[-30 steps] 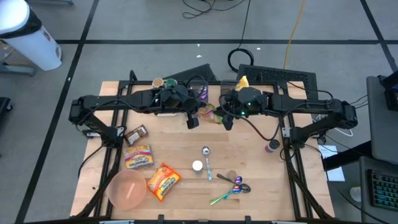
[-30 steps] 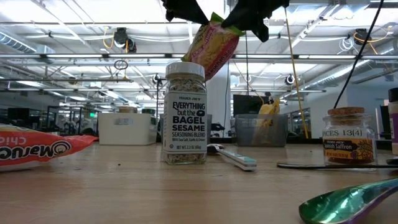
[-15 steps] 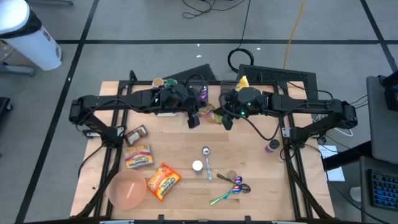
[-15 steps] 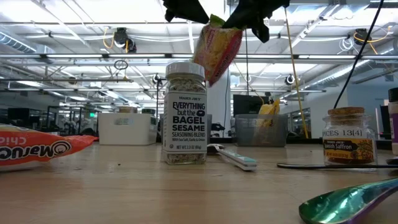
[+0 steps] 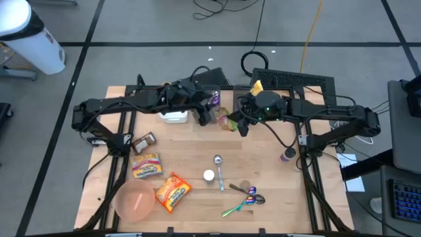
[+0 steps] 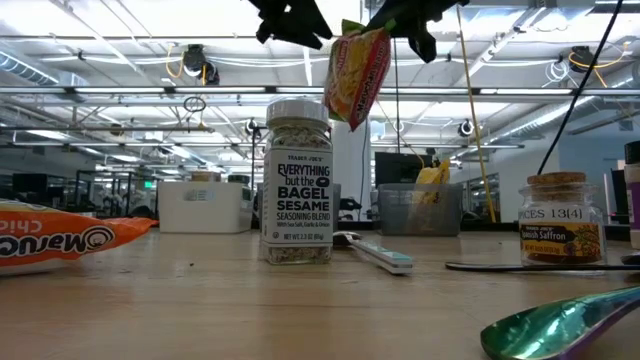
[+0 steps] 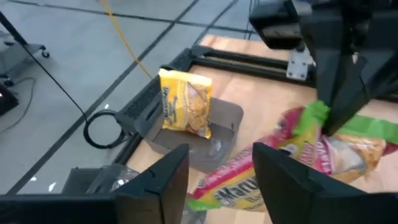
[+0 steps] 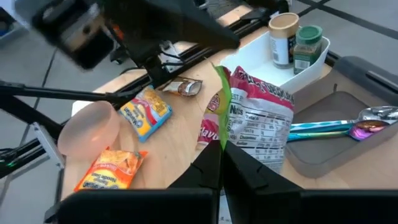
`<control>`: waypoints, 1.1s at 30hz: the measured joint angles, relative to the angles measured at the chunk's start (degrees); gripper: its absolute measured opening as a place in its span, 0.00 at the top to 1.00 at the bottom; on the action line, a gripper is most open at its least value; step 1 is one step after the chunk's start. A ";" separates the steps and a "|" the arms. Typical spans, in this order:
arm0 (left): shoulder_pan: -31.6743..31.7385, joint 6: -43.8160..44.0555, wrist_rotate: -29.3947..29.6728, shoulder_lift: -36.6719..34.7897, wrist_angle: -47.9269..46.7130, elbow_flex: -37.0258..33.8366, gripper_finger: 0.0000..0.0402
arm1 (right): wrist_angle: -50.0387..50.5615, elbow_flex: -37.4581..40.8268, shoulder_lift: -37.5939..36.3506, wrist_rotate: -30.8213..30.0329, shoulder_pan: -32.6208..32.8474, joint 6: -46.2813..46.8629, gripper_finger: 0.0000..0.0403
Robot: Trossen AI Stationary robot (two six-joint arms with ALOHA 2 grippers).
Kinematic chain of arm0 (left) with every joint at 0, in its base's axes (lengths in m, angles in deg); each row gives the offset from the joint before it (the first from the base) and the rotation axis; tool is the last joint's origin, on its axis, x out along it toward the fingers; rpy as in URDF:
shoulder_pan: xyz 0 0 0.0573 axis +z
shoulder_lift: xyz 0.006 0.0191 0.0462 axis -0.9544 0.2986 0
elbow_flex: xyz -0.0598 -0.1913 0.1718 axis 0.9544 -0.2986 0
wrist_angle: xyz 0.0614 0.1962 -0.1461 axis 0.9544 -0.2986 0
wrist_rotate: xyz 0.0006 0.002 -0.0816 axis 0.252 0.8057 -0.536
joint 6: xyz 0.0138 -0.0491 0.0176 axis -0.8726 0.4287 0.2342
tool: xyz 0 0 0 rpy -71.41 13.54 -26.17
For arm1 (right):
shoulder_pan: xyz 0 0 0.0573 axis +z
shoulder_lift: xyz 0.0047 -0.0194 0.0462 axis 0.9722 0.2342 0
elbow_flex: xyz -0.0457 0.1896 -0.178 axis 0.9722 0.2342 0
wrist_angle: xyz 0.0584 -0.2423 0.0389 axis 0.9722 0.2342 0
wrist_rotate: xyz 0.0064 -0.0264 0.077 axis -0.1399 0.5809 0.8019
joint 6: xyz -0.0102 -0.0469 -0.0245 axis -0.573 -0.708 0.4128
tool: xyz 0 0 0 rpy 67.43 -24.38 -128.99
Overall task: Pick & Place Food Item
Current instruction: Put the green noodle pack into the right black bin
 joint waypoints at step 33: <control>6.42 -1.09 0.02 -8.92 1.73 -0.03 0.54 | 1.35 4.51 -5.37 1.99 -24.29 6.91 1.00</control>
